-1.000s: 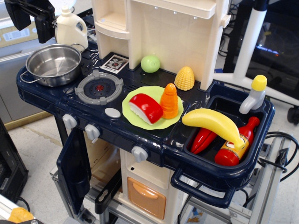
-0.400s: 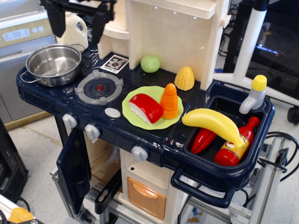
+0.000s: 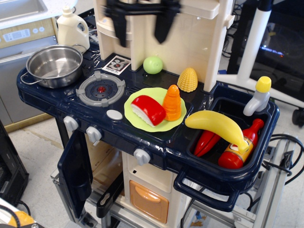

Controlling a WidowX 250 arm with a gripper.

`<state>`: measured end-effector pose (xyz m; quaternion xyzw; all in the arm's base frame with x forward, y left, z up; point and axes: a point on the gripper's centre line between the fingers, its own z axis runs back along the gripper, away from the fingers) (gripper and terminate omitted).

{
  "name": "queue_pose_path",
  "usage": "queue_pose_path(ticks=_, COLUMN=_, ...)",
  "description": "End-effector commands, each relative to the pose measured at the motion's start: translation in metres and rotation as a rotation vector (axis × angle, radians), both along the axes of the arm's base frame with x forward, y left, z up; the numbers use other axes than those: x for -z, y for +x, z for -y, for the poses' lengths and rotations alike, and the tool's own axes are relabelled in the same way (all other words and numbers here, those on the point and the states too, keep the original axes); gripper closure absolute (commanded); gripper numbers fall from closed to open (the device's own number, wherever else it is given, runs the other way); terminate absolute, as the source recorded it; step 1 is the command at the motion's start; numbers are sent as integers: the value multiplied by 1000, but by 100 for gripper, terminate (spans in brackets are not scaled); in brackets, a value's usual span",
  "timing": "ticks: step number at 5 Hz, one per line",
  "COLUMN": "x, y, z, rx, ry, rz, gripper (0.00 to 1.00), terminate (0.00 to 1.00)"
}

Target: Put banana in pot or pan

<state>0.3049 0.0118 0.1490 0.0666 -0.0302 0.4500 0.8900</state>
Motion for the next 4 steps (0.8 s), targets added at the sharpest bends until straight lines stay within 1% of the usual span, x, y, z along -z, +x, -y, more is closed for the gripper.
queue_pose_path(ticks=1, x=-2, y=32, z=81, rx=-197, ry=90, rz=145, gripper=0, terminate=0)
queue_pose_path(ticks=2, x=15, y=38, z=111, rx=-211, ry=55, rz=148, gripper=0, terminate=0)
queue_pose_path(ticks=3, x=32, y=41, z=128, rx=-251, ry=50, rz=151, gripper=0, terminate=0)
queue_pose_path(ticks=4, x=52, y=39, z=136, rx=-293, ry=27, rz=164, gripper=0, terminate=0)
